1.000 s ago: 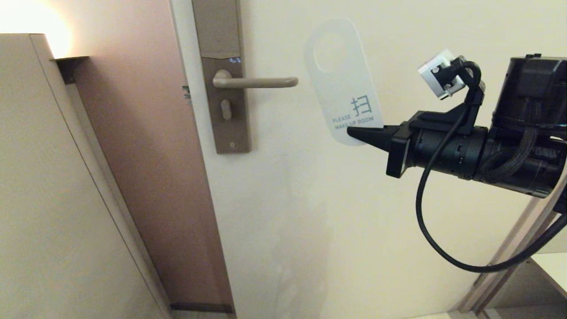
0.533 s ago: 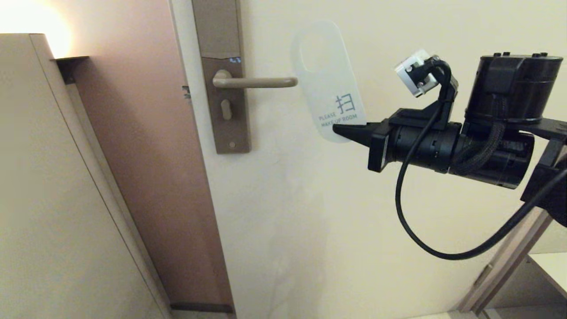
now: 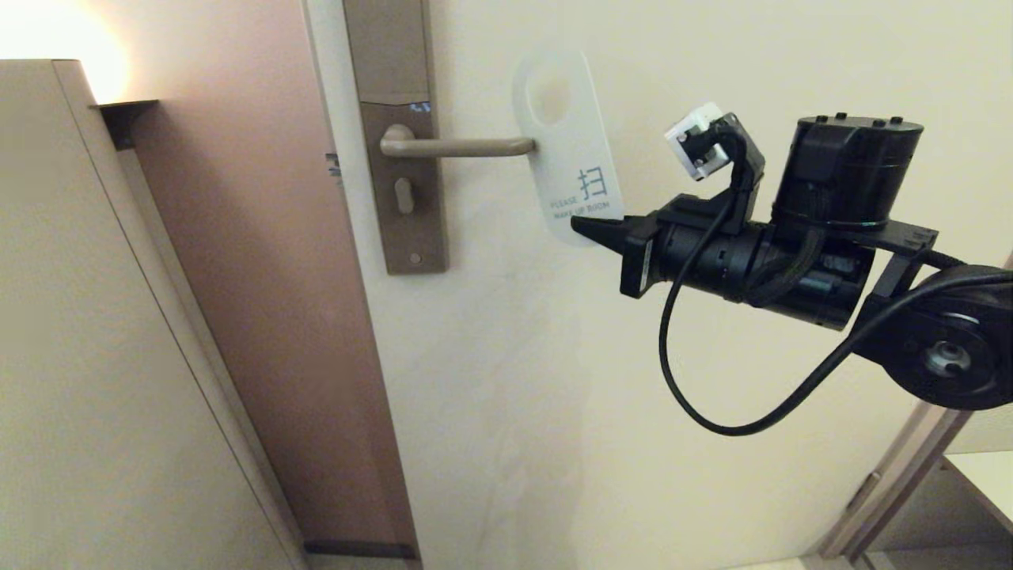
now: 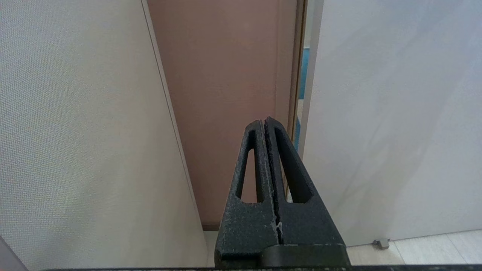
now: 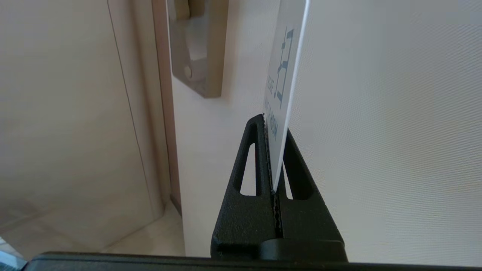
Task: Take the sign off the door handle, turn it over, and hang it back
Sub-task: Hang the sign back with the other side facing out
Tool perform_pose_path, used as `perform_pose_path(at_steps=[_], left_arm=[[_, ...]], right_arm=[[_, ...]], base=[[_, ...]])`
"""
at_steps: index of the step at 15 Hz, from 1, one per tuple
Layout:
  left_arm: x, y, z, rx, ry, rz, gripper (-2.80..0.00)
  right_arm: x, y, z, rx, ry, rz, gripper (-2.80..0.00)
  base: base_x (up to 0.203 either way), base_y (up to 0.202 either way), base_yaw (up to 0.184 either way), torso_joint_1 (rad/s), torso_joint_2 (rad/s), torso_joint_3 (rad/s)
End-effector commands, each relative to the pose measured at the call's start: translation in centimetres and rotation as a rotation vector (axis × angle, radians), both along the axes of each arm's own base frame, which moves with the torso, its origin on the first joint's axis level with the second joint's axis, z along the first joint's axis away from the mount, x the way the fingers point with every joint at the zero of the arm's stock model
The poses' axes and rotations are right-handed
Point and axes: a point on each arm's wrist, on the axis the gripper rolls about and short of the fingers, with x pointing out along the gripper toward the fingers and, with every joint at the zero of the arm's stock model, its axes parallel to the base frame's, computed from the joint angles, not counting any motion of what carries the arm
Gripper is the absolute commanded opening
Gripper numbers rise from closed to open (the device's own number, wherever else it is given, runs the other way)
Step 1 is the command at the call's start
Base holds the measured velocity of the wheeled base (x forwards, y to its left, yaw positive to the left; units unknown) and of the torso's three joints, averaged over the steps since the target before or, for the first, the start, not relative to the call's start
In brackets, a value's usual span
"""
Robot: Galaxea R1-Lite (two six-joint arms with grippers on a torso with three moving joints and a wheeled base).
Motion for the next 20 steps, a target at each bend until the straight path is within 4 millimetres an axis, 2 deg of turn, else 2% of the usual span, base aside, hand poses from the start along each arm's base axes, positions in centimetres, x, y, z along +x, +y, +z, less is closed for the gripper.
perform_pose_path(at_steps=[1, 8, 12, 20], left_arm=[[0.0, 0.0, 0.0, 0.001, 0.0, 0.0, -2.8], [0.0, 0.0, 0.0, -0.001, 0.0, 0.0, -2.8], [0.0, 0.0, 0.0, 0.001, 0.0, 0.0, -2.8], [0.0, 0.0, 0.0, 0.001, 0.0, 0.0, -2.8]], right_arm=[[0.3, 0.2, -0.6, -0.008, 0.013, 0.004, -2.8], [-0.3, 1.1, -1.8, -0.023, 0.035, 0.036, -2.8], [-1.3, 1.9, -2.5, -0.032, 0.038, 0.071, -2.8], [-3.0, 4.0, -2.1, -0.028, 0.019, 0.148, -2.8]], base=[[0.0, 0.0, 0.0, 0.0, 0.0, 0.0], [0.0, 0.0, 0.0, 0.0, 0.0, 0.0], [0.0, 0.0, 0.0, 0.0, 0.0, 0.0], [0.0, 0.0, 0.0, 0.0, 0.0, 0.0]])
